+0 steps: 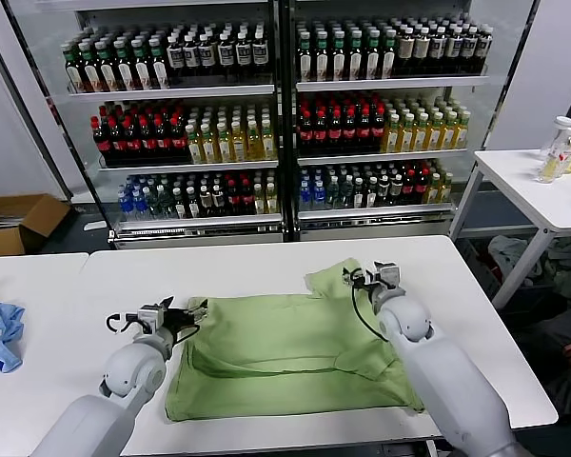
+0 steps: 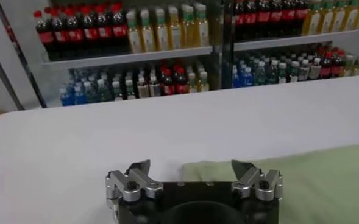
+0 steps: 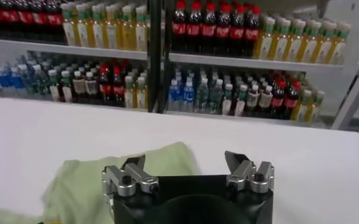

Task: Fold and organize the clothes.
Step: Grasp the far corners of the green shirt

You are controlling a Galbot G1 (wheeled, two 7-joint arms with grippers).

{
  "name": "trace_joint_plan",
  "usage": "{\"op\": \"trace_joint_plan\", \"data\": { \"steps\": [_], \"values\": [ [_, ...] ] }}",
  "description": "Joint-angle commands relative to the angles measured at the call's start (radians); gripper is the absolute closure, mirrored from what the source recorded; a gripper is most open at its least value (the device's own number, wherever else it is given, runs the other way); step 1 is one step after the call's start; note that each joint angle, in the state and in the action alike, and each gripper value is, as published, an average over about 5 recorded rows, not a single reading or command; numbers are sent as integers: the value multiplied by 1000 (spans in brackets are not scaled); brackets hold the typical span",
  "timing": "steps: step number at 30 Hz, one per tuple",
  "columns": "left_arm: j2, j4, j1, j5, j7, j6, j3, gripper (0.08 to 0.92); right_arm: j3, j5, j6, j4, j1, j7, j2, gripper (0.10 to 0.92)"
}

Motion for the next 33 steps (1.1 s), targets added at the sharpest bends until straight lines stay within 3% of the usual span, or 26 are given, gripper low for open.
{"op": "trace_joint_plan", "data": {
  "steps": [1, 7, 19, 26, 29, 33],
  "values": [
    [-5, 94, -88, -14, 15, -1, 52, 179, -33, 49, -29, -161, 86, -1, 34, 203],
    [-1, 80, -68, -23, 41, 9, 58, 294, -31, 79, -35, -187, 84, -12, 44, 243],
    [19, 53, -21, -77, 79, 13, 27, 641, -45, 82, -23, -154, 66, -44, 39, 588],
    [34, -18, 20, -124, 102, -51, -16, 846, -34, 61, 40, -39, 11, -58, 13, 787],
    [40, -58, 44, -140, 107, -68, -38, 902, -21, 62, 60, 29, -12, -56, 2, 862],
    [54, -122, 86, -147, 114, -86, -67, 914, 11, 67, 77, 120, -50, -49, -12, 919]
  ]
}}
